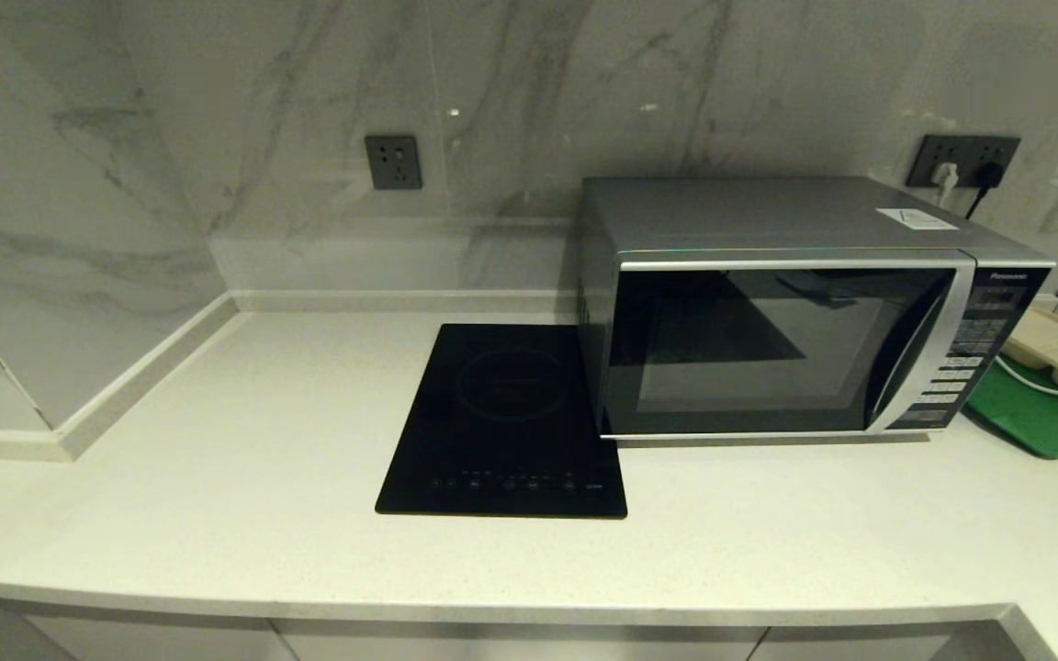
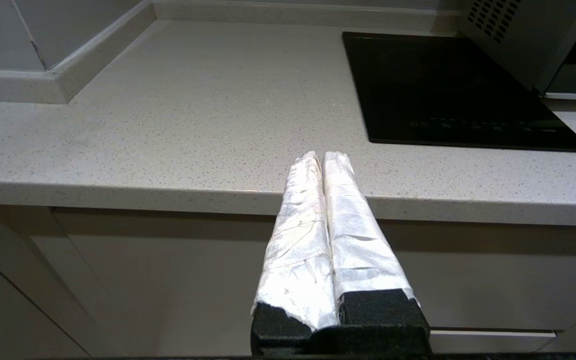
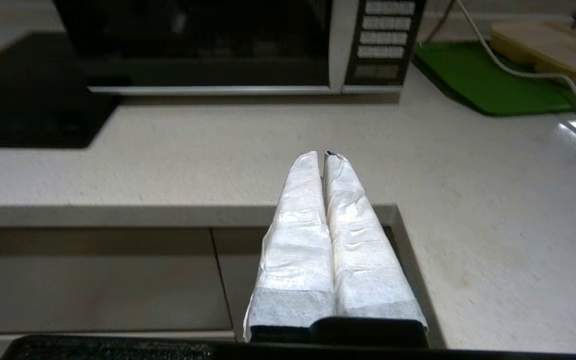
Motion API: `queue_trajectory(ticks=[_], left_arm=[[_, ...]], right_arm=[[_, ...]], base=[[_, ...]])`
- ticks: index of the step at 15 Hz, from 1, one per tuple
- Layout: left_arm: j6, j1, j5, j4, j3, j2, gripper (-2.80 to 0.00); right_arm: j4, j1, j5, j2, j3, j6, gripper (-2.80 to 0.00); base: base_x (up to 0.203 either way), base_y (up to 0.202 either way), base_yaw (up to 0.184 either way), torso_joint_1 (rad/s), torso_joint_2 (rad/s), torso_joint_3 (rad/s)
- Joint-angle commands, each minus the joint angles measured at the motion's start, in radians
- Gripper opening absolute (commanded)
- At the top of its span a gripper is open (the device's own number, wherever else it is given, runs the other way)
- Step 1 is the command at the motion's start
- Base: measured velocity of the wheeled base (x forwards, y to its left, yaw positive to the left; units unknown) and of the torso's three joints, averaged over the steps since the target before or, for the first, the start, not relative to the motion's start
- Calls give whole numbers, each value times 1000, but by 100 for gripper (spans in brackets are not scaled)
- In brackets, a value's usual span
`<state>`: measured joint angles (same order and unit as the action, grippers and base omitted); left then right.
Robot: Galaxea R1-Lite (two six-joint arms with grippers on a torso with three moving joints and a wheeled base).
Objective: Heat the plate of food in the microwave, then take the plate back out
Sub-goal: Open the microwave oven
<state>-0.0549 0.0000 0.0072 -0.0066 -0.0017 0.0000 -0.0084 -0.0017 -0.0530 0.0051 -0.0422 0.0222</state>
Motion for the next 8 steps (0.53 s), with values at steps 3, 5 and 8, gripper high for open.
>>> queue_trajectory(ticks=[3, 5, 8], left_arm=[[0, 0, 0, -1, 0, 0, -280], [0, 0, 0, 0, 0, 0, -280], [0, 0, 0, -1, 0, 0, -280]], right_arm=[[7, 0, 28, -4, 44, -3, -280], [4, 0, 28, -4, 44, 4, -280], [6, 0, 19, -5, 42, 30, -280]], base=[[0, 0, 0, 0, 0, 0], [0, 0, 0, 0, 0, 0], [0, 0, 0, 0, 0, 0]])
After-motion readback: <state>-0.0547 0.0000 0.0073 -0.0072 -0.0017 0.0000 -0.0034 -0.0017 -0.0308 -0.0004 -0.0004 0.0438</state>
